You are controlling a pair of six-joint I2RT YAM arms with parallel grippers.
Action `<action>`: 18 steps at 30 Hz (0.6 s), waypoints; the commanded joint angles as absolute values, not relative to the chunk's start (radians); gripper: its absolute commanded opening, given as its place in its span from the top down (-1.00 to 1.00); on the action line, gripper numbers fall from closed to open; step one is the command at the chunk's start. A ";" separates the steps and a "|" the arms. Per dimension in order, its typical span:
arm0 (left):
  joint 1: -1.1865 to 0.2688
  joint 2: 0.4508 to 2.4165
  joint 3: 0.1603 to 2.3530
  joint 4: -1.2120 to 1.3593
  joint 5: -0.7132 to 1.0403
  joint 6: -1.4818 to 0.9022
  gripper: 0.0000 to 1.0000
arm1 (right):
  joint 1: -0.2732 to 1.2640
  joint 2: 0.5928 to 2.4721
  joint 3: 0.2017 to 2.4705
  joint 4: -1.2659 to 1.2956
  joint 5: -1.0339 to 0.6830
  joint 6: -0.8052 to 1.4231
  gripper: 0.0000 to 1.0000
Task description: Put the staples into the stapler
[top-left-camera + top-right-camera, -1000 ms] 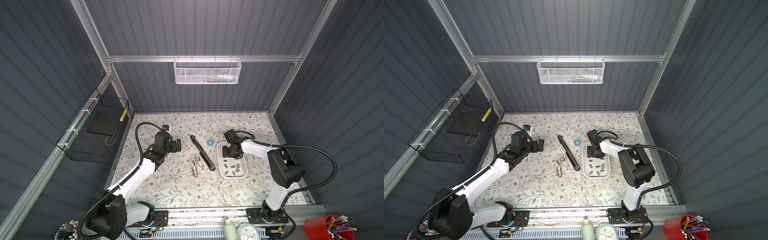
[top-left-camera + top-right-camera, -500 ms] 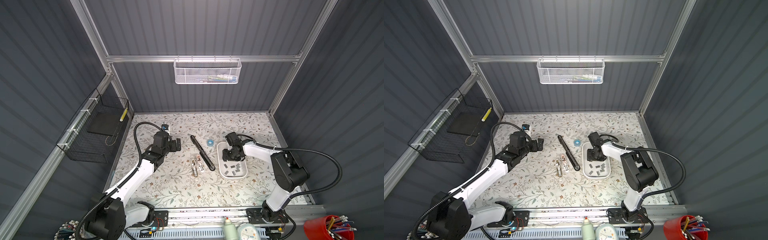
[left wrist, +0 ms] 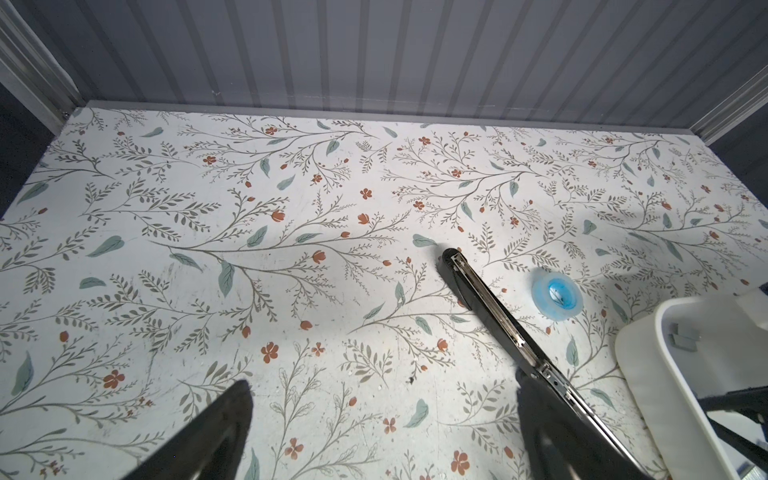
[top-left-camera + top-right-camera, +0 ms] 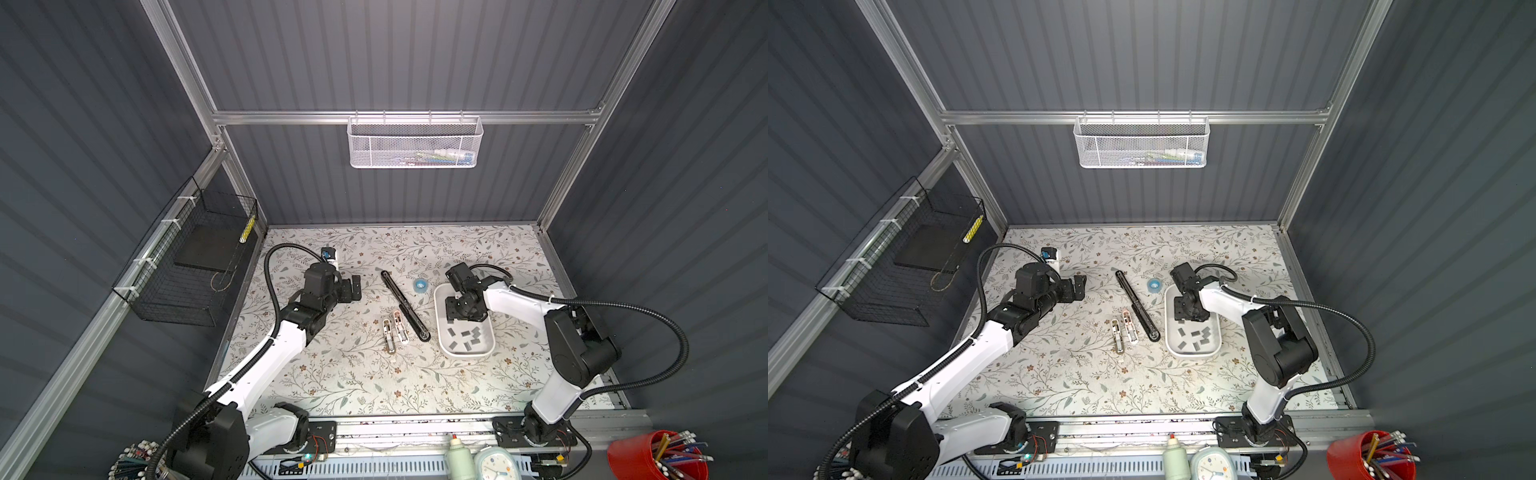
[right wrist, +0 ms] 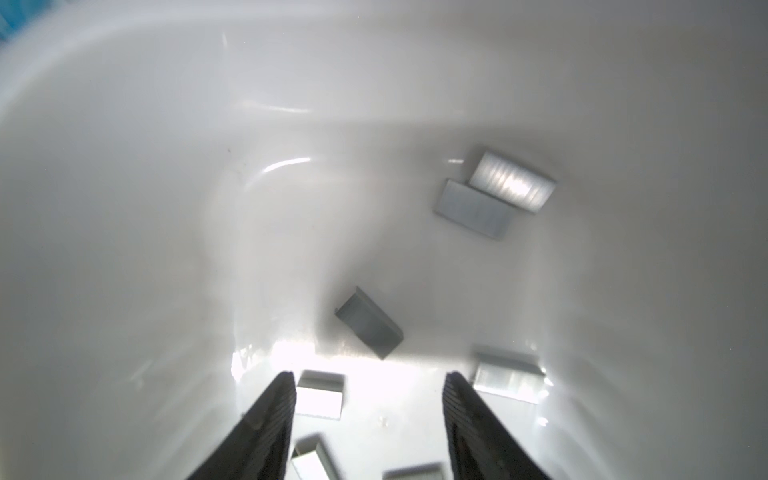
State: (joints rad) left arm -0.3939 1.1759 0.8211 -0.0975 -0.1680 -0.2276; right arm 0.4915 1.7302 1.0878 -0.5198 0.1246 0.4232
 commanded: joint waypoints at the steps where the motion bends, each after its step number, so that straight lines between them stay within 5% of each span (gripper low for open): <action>1: -0.397 1.151 0.810 -0.106 -0.183 -0.216 -0.99 | 0.491 1.762 1.132 -0.539 0.151 0.392 -0.25; 18: -0.396 1.149 0.802 -0.103 -0.196 -0.217 -0.99 | 0.492 1.837 1.138 -0.520 0.078 0.368 -0.14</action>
